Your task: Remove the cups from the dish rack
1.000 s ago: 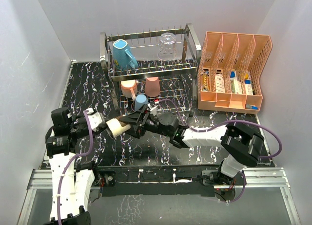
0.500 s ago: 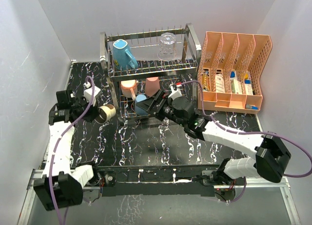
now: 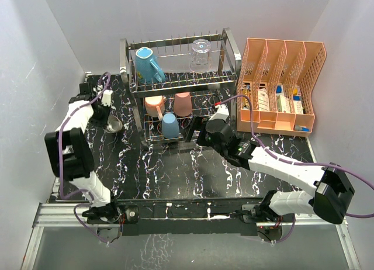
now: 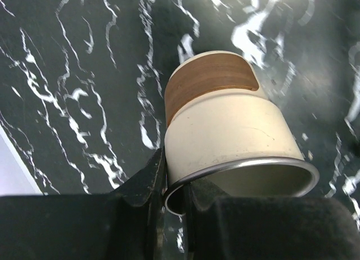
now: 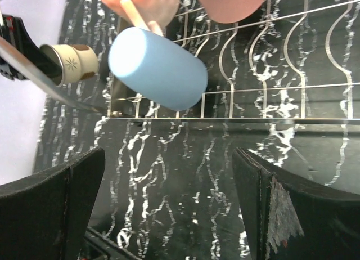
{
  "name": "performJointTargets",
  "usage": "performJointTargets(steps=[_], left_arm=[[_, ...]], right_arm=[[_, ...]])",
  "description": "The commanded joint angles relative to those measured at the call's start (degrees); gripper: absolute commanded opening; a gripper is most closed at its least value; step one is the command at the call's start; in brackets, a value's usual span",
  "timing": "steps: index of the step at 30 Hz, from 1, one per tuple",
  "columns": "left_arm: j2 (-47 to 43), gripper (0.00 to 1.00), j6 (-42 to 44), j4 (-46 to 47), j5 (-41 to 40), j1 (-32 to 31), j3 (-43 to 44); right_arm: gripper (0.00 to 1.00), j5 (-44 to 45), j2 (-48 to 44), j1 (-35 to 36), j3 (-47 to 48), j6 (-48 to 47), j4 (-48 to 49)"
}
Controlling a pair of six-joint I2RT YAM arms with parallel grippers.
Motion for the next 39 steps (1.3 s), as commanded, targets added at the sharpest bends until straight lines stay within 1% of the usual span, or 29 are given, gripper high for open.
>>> performJointTargets(steps=[1,5,13,14,17,21,27,31,34,36,39], left_arm=[[8.3,0.00,-2.8,-2.5,-5.7,0.2,10.0],[16.9,0.00,-3.4,-5.4,-6.7,0.3,19.3],[28.1,0.00,-4.5,-9.5,-6.3,0.2,33.6],[29.2,0.03,-4.4,-10.5,-6.0,0.2,35.3],[31.5,0.29,-4.1,-12.6,-5.3,0.2,39.0],[30.2,0.52,-3.9,-11.7,-4.8,0.2,40.4],[25.1,0.62,-1.8,-12.1,-2.8,1.0,43.7],[20.2,0.79,-1.0,-14.6,1.1,2.9,44.9],[14.2,0.88,-0.9,-15.8,6.1,4.9,42.1],[9.3,0.93,-0.3,-16.2,9.8,6.0,38.2],[0.8,0.95,1.8,-17.1,14.6,7.0,30.6]], right_arm=[[0.98,5.8,-2.0,-0.3,0.7,-5.8,-1.9],[0.98,7.3,-2.3,-0.3,0.1,-7.8,-2.5],[0.98,8.5,-1.2,-0.3,0.3,-10.8,-3.1],[0.98,8.6,-0.9,-0.3,0.6,-11.3,-3.1],[0.98,8.8,0.3,-0.4,1.8,-12.7,-2.8],[0.98,8.8,3.1,-0.4,4.1,-14.7,-1.6],[0.98,8.6,9.4,-0.4,9.0,-18.8,1.6],[0.98,8.0,15.9,-0.4,14.3,-22.1,3.5],[0.98,7.3,20.7,-0.4,18.7,-24.4,3.6],[0.98,6.5,22.7,-0.2,20.5,-25.1,3.7],[0.98,5.9,23.1,0.3,19.7,-25.2,5.6]])
